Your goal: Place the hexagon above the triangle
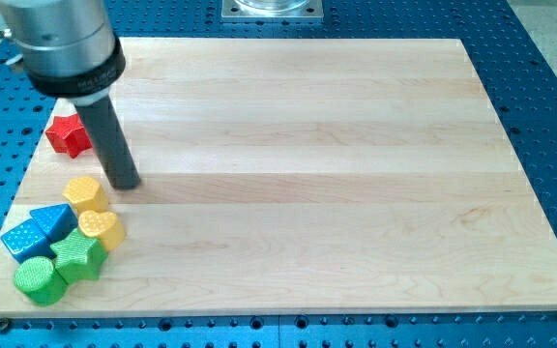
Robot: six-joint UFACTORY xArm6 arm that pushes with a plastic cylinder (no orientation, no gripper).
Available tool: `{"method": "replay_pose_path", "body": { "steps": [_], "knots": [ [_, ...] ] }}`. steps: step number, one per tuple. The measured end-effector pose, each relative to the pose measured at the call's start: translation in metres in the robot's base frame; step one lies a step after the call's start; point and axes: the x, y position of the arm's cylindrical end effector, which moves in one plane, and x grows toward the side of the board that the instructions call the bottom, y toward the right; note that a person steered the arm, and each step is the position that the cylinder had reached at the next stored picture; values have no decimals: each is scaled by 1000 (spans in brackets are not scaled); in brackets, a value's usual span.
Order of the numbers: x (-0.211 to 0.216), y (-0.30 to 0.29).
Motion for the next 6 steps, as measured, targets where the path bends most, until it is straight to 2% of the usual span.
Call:
{"method": "replay_pose_path", "body": {
  "steps": [4, 6],
  "knots": [
    [-6, -12],
    [-8, -46]
  ]
}}
